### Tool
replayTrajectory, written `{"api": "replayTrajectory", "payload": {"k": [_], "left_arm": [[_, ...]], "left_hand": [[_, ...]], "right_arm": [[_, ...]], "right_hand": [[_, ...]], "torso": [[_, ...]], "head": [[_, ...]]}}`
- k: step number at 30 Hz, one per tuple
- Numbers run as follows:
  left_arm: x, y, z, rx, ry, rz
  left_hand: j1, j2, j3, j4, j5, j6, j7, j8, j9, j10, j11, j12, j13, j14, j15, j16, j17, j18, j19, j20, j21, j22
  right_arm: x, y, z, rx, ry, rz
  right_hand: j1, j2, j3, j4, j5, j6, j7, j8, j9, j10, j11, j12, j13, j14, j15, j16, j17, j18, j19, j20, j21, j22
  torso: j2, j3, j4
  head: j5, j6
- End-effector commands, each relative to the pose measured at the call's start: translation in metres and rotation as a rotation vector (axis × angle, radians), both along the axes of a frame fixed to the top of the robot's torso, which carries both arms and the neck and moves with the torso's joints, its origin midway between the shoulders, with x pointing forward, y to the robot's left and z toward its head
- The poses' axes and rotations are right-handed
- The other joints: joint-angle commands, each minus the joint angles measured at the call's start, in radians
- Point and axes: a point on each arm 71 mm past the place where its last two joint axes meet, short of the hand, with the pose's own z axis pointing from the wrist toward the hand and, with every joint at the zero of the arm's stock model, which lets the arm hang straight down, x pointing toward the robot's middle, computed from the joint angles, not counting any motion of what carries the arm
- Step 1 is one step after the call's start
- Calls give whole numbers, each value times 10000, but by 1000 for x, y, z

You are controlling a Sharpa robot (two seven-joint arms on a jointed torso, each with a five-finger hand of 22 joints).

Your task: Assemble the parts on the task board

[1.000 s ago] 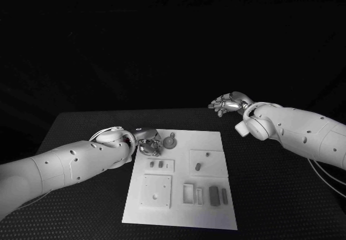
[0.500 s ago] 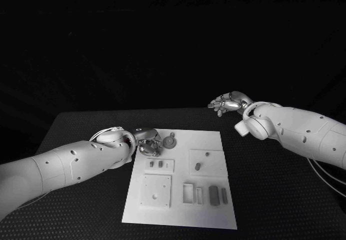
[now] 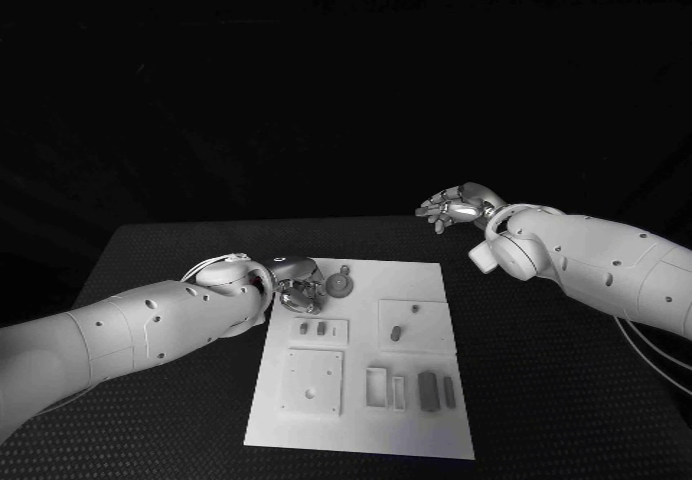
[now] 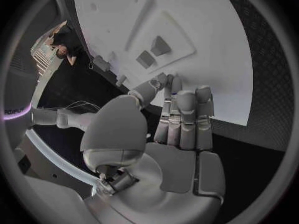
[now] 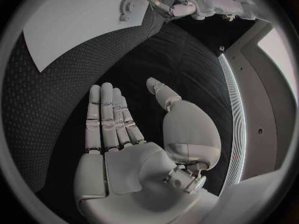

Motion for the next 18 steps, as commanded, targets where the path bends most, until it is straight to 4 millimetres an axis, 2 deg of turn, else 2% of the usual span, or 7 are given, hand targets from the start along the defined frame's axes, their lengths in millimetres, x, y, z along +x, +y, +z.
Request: {"api": "replayTrajectory", "payload": {"k": [1,15,18], "left_arm": [[-7,-5,-11,232,355,-272],[-6,-2,-11,198,279,-184],[-6,-2,-11,193,257,-149]], "left_hand": [[-18,67,-12,20,-18,-33,63,-26,-2,14,7,-22,-14,-14,-84,-23,-1,308,-11,-290,-31,154],[-66,-109,-83,5,-114,-157,107,-119,-19,40,-12,3,51,-55,-102,-10,7,277,-40,-331,-16,190],[-63,-165,-87,16,-151,-333,172,-231,-61,21,-11,6,79,-72,-101,-11,5,259,-49,-346,-14,193]], "right_arm": [[0,1,0,23,9,147],[0,1,0,25,15,159],[0,1,0,29,-6,157]], "right_hand": [[-38,63,-19,4,54,-56,146,45,-16,-71,-11,38,-12,-75,24,36,-10,79,65,15,-65,18],[-38,66,-20,3,54,-56,147,47,-19,-73,-11,44,-22,-75,24,37,-12,79,69,15,-75,27],[-39,66,-20,3,54,-56,147,47,-19,-73,-11,45,-23,-75,24,37,-12,79,70,15,-77,28]], "torso": [[2,0,-4],[2,-3,3],[2,-4,1]], "head": [[1,-1],[-20,-9],[-24,-9]]}}
